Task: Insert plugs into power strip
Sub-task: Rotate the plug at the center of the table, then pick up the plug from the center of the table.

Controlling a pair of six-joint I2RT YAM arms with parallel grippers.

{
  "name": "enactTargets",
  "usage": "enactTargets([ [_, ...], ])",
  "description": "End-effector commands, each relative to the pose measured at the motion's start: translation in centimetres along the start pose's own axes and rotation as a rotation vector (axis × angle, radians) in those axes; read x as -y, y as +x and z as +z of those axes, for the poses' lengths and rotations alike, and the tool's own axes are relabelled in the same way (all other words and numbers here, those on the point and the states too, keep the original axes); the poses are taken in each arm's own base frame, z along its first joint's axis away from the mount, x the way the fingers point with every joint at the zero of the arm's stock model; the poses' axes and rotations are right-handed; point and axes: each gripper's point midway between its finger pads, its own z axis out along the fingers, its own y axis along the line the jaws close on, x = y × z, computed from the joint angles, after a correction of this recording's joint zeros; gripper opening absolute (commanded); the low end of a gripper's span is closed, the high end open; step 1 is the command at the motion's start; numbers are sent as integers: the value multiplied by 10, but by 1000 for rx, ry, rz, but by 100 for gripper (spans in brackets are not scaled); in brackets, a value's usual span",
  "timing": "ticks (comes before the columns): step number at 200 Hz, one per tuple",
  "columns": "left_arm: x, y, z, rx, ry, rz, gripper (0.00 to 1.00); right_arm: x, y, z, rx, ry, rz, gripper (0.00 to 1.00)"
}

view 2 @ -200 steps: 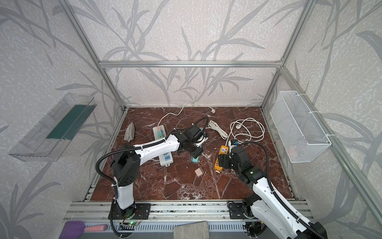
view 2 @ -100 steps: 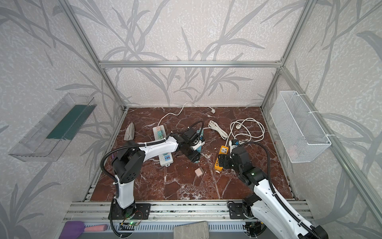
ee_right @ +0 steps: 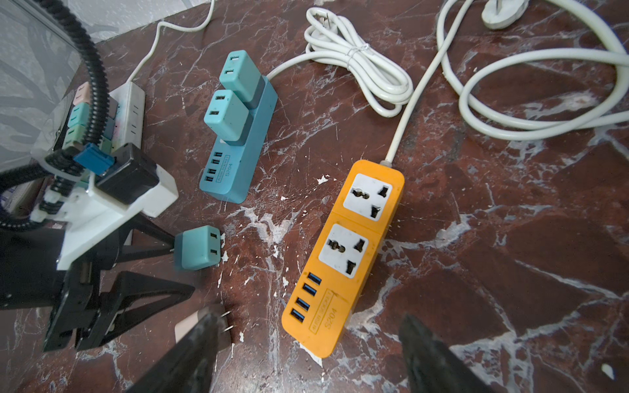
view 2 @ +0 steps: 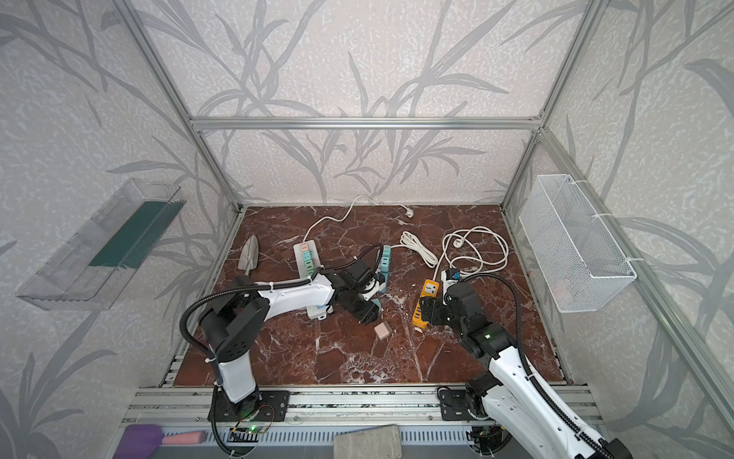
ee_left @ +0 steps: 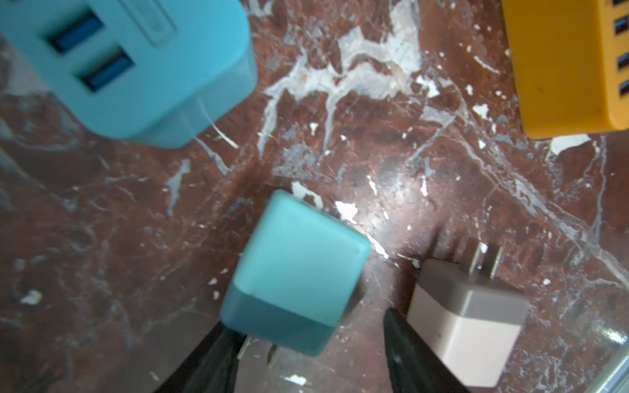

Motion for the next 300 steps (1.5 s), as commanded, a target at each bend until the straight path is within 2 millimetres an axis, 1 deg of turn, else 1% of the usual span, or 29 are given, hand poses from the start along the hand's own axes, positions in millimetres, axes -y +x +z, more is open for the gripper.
enactTargets([
  [1, 19, -1, -4, 27, 30, -41, 66, 3, 5, -1, -6, 4, 4, 84],
  [10, 25, 1, -3, 31, 41, -46, 65, 4, 6, -1, -5, 7, 4, 84],
  [26, 26, 4, -4, 30, 33, -61, 65, 4, 6, -1, -3, 8, 6, 84],
  [36, 21, 6, -5, 20, -2, -66, 65, 4, 6, -1, -4, 7, 5, 84],
  [49, 7, 6, -10, 10, -87, -73, 65, 4, 7, -1, -5, 7, 6, 84],
  [58, -3, 3, -16, 8, -153, -76, 65, 4, 6, -1, -1, 8, 6, 84],
  [72, -13, -2, -25, 4, -227, -92, 65, 5, 6, -1, 0, 10, 4, 84],
  [79, -14, -6, -28, 9, -238, -97, 65, 5, 5, -2, 3, 11, 4, 84],
  [96, -8, -17, -31, 30, -215, -102, 66, 6, 6, 0, 1, 15, 4, 84],
  [115, 0, -26, -27, 13, -178, -96, 68, 7, 6, 0, 0, 21, 2, 84],
  [136, 5, -30, -22, -11, -157, -100, 68, 7, 6, 1, -1, 24, 1, 84],
  [154, -2, -29, -19, -29, -194, -116, 68, 7, 5, 1, 1, 25, 1, 84],
  [186, -14, -23, -10, -76, -263, -134, 62, 8, 5, 1, 3, 27, 2, 84],
  [205, -14, -21, -2, -86, -251, -139, 58, 8, 5, 2, 2, 28, 2, 84],
  [227, -16, -21, 6, -83, -255, -141, 55, 8, 6, 2, 1, 29, 2, 84],
  [249, -12, -25, 7, -62, -234, -135, 55, 9, 7, 3, -4, 31, 2, 84],
  [288, -13, -24, 10, -72, -233, -102, 54, 8, 7, 3, -5, 31, 2, 84],
  [300, -14, -21, 11, -88, -241, -97, 51, 8, 7, 3, -5, 32, 2, 84],
])
